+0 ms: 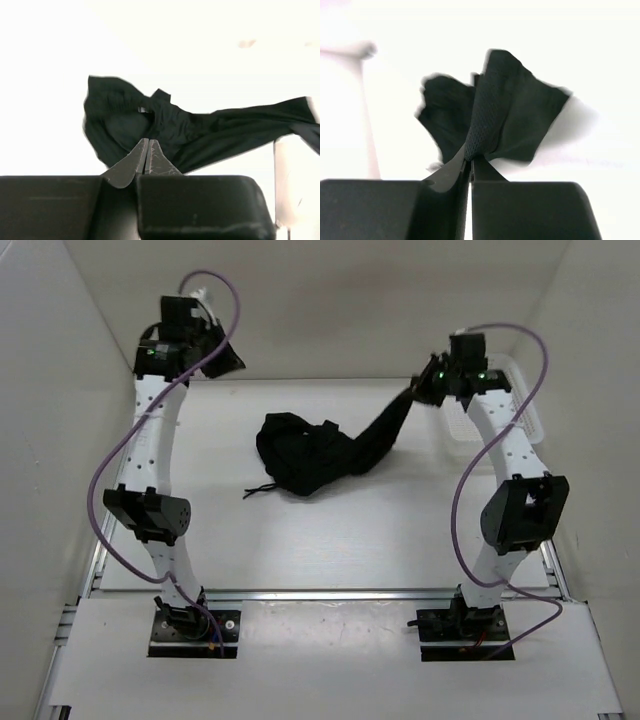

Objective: Fold and stack the shorts
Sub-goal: Flatten the shorts out

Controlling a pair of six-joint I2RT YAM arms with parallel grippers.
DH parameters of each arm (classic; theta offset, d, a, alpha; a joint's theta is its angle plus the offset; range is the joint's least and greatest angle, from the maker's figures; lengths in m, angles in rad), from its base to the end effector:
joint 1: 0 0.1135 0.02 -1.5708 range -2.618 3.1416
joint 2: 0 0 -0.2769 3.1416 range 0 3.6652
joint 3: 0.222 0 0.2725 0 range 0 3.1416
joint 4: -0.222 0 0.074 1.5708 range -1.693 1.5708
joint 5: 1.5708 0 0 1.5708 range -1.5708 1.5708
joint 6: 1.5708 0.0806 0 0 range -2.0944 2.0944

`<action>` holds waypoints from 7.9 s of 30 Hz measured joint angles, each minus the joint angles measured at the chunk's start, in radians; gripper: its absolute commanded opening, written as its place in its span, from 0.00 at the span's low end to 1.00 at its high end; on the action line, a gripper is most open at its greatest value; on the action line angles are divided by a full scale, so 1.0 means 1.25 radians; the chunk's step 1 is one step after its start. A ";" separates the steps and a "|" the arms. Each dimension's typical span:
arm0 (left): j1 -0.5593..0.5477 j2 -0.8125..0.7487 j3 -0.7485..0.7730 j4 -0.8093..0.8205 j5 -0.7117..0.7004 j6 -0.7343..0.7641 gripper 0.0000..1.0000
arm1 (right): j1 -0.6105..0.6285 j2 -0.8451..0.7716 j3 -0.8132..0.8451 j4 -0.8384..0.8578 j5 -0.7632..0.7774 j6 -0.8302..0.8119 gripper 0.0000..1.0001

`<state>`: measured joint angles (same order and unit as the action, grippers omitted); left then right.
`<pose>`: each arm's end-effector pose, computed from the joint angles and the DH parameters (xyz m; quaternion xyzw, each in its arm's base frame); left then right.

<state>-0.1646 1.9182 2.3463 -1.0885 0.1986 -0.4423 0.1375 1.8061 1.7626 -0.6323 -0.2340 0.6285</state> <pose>0.4433 -0.0898 0.4449 -0.0805 0.8912 -0.2157 0.3909 0.4646 0.0832 0.3358 0.1686 0.8808 0.2582 0.3593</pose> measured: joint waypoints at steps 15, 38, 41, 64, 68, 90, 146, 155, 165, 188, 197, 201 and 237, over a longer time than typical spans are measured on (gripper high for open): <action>-0.135 -0.098 -0.305 0.070 0.070 -0.020 0.13 | 0.008 -0.262 -0.453 -0.010 0.128 -0.036 0.00; -0.364 0.334 -0.118 0.064 0.034 -0.080 0.62 | -0.059 -0.301 -0.536 -0.032 0.140 -0.079 0.00; -0.364 0.376 -0.069 0.063 0.026 -0.083 0.60 | -0.060 -0.298 -0.536 -0.032 0.135 -0.084 0.00; -0.150 0.234 0.132 0.076 0.060 -0.083 0.10 | -0.078 -0.011 -0.005 -0.074 0.007 -0.081 0.00; -0.012 0.059 0.126 0.106 0.042 -0.065 0.10 | -0.078 -0.034 0.084 -0.041 -0.029 -0.071 0.00; -0.095 -0.702 -1.122 0.172 -0.061 -0.240 0.16 | 0.073 -0.642 -0.816 -0.025 0.128 -0.042 0.51; -0.042 -0.273 -0.367 0.032 -0.177 -0.104 0.10 | 0.014 -0.218 -0.251 0.096 0.056 0.052 0.00; -0.123 -0.572 -1.104 0.116 -0.102 -0.209 0.92 | 0.083 -0.472 -0.840 0.097 0.157 0.078 0.81; -0.125 -0.664 -1.251 0.099 -0.058 -0.338 0.67 | 0.085 -0.605 -0.897 0.066 0.236 0.119 0.81; -0.158 -0.501 -1.411 0.293 -0.015 -0.510 0.10 | 0.021 -0.409 -0.921 0.157 0.071 0.138 0.80; -0.156 -0.580 -1.411 0.284 -0.021 -0.511 0.10 | 0.020 -0.310 -0.910 0.237 0.029 0.158 0.01; -0.130 -0.588 -1.322 0.219 -0.034 -0.475 0.10 | 0.020 -0.307 -0.887 0.219 0.049 0.161 0.01; 0.031 -0.694 -1.188 0.003 -0.069 -0.251 1.00 | 0.048 -0.770 -0.926 -0.078 0.172 0.060 0.93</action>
<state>-0.1253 1.0504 0.8616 -1.0851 0.1120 -0.7567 0.1974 0.8433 0.6052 -0.7303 -0.0189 0.7040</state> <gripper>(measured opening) 0.991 0.930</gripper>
